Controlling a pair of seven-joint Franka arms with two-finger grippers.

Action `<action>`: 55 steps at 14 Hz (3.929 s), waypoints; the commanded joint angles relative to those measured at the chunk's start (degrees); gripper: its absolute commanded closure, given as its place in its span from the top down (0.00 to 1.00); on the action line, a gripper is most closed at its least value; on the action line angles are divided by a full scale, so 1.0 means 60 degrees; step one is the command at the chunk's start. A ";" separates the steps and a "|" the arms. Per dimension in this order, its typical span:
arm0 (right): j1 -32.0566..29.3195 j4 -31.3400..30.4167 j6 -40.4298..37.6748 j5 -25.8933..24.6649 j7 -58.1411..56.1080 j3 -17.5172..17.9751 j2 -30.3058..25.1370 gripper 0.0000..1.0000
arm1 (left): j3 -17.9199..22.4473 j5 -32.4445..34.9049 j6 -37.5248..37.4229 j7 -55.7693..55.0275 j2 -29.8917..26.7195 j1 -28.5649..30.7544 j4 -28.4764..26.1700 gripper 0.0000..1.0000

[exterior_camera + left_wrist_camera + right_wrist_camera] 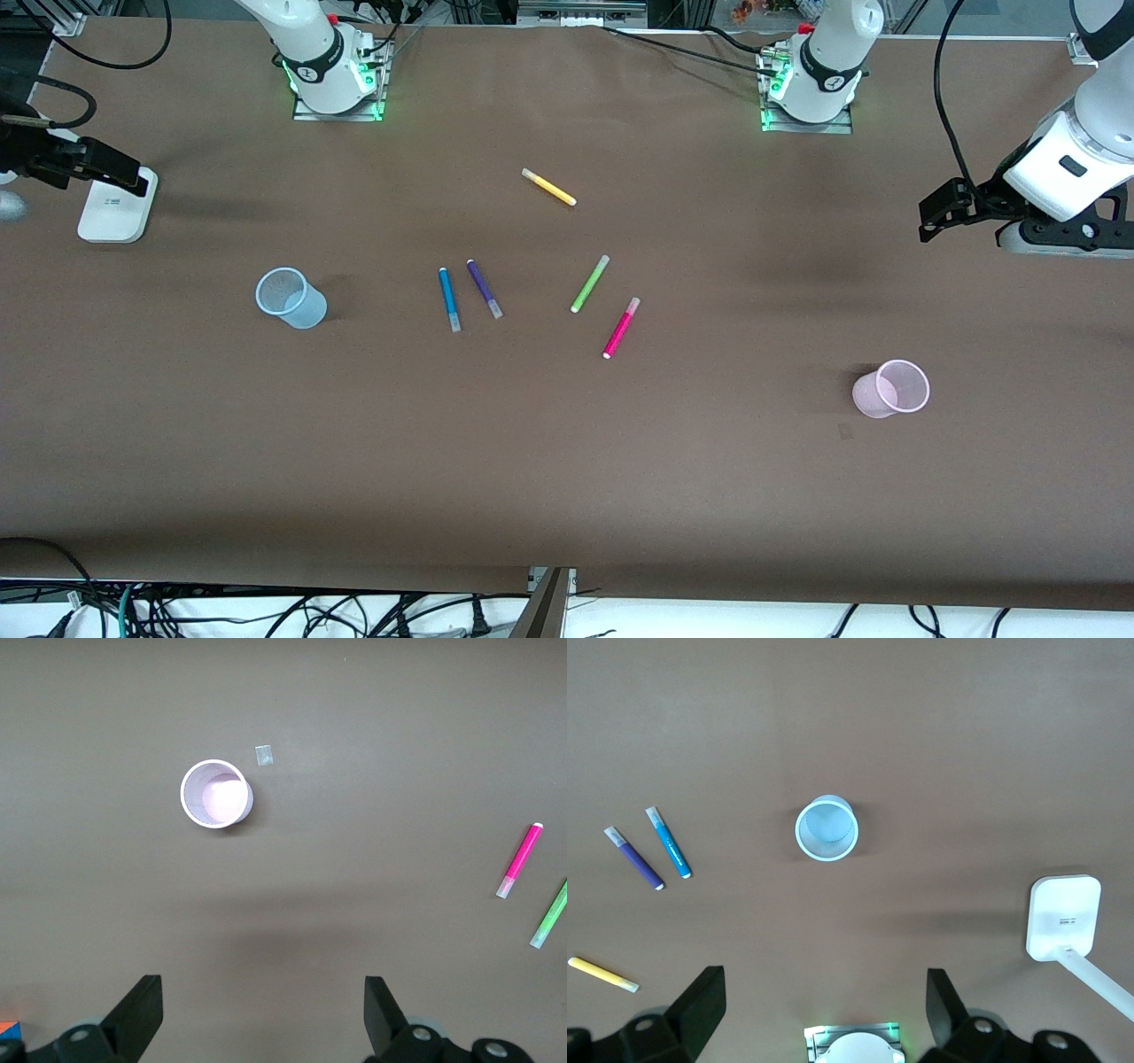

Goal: Place pink and blue markers in matching cups

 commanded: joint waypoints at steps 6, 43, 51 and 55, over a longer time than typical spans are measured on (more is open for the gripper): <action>0.0702 0.0110 0.0314 0.0182 -0.0032 0.0113 0.1062 1.00 | -0.0524 0.0051 -0.1123 -0.0105 0.0321 -0.0367 0.0091 1.00; 0.4599 -0.1707 0.7844 0.0372 0.2590 0.0318 0.6337 0.13 | -0.1816 0.0505 0.6082 -0.3944 0.7119 -0.3737 0.0018 0.02; 0.4541 -0.1780 0.8196 0.0358 0.1876 0.0275 0.5856 0.00 | -0.1640 0.1907 0.3713 -0.3260 0.5672 -0.3007 0.0091 0.00; 0.3780 -0.1605 0.6515 0.0372 -0.1196 0.0201 0.4421 0.00 | -0.1625 0.2365 0.1197 -0.0378 0.5536 -0.2010 0.1376 0.00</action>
